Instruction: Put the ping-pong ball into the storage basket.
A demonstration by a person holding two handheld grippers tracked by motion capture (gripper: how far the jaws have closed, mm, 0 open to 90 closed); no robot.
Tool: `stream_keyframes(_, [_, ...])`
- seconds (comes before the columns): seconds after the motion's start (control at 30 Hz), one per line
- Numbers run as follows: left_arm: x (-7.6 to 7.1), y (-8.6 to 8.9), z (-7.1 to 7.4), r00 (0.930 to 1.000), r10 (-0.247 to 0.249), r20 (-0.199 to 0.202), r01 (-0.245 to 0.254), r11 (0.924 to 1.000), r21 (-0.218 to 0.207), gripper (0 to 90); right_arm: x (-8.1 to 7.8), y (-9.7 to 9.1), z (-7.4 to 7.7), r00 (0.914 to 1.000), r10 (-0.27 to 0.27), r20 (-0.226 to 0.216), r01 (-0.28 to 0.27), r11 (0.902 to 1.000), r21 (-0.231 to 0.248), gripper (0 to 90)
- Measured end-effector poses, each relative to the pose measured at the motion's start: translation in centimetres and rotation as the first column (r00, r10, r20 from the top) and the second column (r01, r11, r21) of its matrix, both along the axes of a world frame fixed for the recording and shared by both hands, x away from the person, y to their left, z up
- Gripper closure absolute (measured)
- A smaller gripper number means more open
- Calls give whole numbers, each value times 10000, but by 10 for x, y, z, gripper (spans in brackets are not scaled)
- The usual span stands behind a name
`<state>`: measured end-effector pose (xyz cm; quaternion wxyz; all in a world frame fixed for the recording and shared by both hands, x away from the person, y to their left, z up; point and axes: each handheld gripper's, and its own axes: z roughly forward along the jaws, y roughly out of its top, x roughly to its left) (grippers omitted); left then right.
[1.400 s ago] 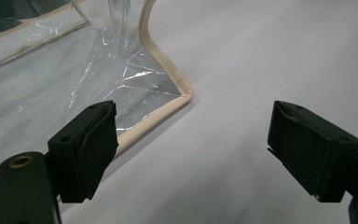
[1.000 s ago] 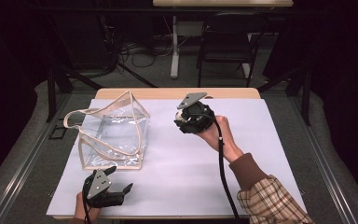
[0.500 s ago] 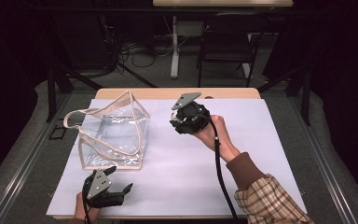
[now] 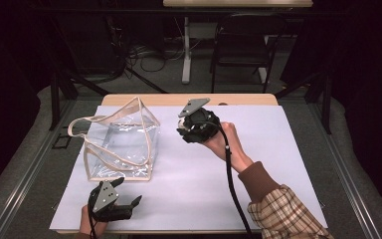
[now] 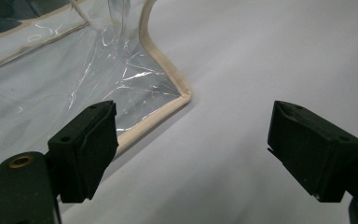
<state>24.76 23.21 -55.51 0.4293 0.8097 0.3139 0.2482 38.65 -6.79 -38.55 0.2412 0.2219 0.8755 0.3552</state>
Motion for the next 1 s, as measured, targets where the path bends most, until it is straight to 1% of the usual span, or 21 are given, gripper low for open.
stream_keyframes(0.3, [0,0,0,10000,-8,-3,8,10000,-17,163,0,4,4,9999,75,93,-75,10000,7,506])
stream_keyframes(0.67, [0,0,0,10000,-14,-13,14,10000,-12,163,-1,14,9,9997,199,133,-201,9998,87,506])
stream_keyframes(0.87, [0,-1,0,10000,-19,-20,19,10000,-26,163,-1,19,13,9993,288,241,-292,9995,147,506])
stream_keyframes(1.0, [0,-1,0,10000,-24,-17,24,10000,-27,163,-2,23,14,9992,335,221,-338,9993,170,506])
